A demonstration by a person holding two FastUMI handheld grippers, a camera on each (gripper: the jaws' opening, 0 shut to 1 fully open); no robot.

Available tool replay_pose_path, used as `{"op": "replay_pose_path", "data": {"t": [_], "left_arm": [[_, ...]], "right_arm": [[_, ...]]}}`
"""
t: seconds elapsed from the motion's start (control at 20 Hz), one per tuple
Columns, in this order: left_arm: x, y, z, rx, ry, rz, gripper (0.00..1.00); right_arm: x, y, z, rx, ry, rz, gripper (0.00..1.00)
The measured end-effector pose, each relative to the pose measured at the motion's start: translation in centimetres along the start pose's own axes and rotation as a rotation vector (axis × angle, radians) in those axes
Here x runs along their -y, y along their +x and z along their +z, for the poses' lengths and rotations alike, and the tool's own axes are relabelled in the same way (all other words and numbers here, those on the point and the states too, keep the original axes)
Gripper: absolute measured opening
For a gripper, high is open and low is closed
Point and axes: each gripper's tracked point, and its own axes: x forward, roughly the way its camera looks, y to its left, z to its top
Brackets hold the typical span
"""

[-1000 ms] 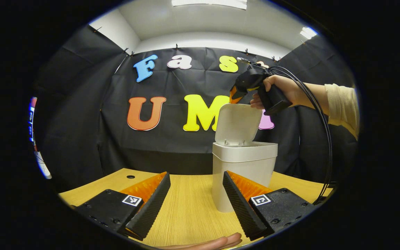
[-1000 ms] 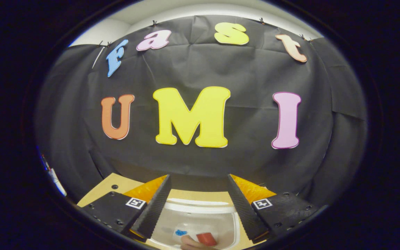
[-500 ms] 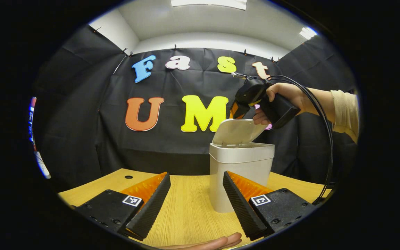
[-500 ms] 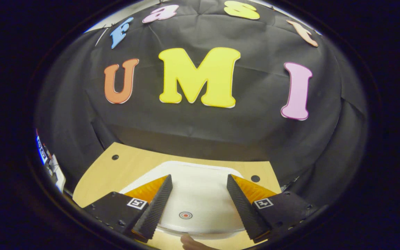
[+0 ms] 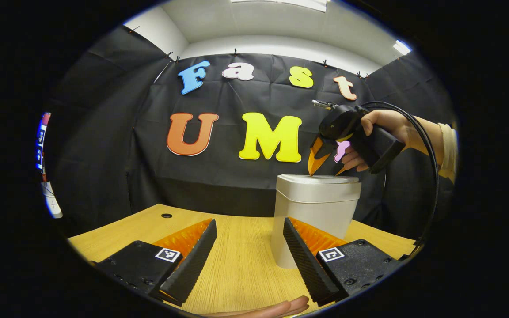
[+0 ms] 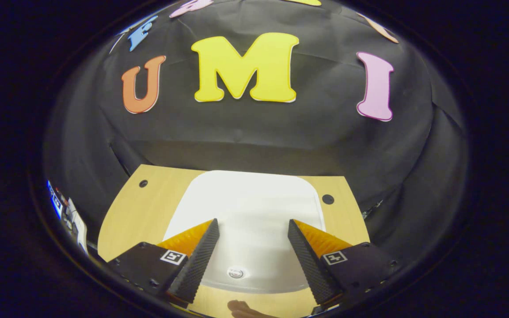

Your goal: Press the lid of the desktop garbage bin to open it, pick up the crumpled paper on the desktop and throw it into the bin, then pick up the pop can on the desktop and drop it into the bin, and finally close the garbage bin lid.

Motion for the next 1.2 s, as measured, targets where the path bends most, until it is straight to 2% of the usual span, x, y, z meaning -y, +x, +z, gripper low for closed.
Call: {"op": "replay_pose_path", "data": {"t": [0.2, 0.55, 0.95, 1.15, 1.2], "left_arm": [[-0.4, -0.1, 0.2, 0.004, 0.018, 0.013, 0.98], [-1.4, -0.6, 1.2, 0.028, 0.039, 0.048, 0.97], [-1.4, -1.1, 1.7, 0.041, 0.041, 0.049, 0.97], [-1.7, -1.4, 2.3, 0.057, 0.024, 0.052, 0.97], [-1.9, -1.5, 2.5, 0.057, 0.015, 0.051, 0.97]], "right_arm": [[0.2, -1.3, -1.2, 0.062, -0.006, 0.014, 0.97], [0.0, -2.2, -2.4, 0.269, 0.025, -0.011, 0.97], [0.1, -3.3, -4.3, 0.370, 0.067, -0.017, 0.99], [0.0, -3.1, -5.2, 0.376, 0.071, -0.056, 0.98], [-0.1, -3.3, -4.8, 0.412, 0.093, -0.057, 0.99]]}}
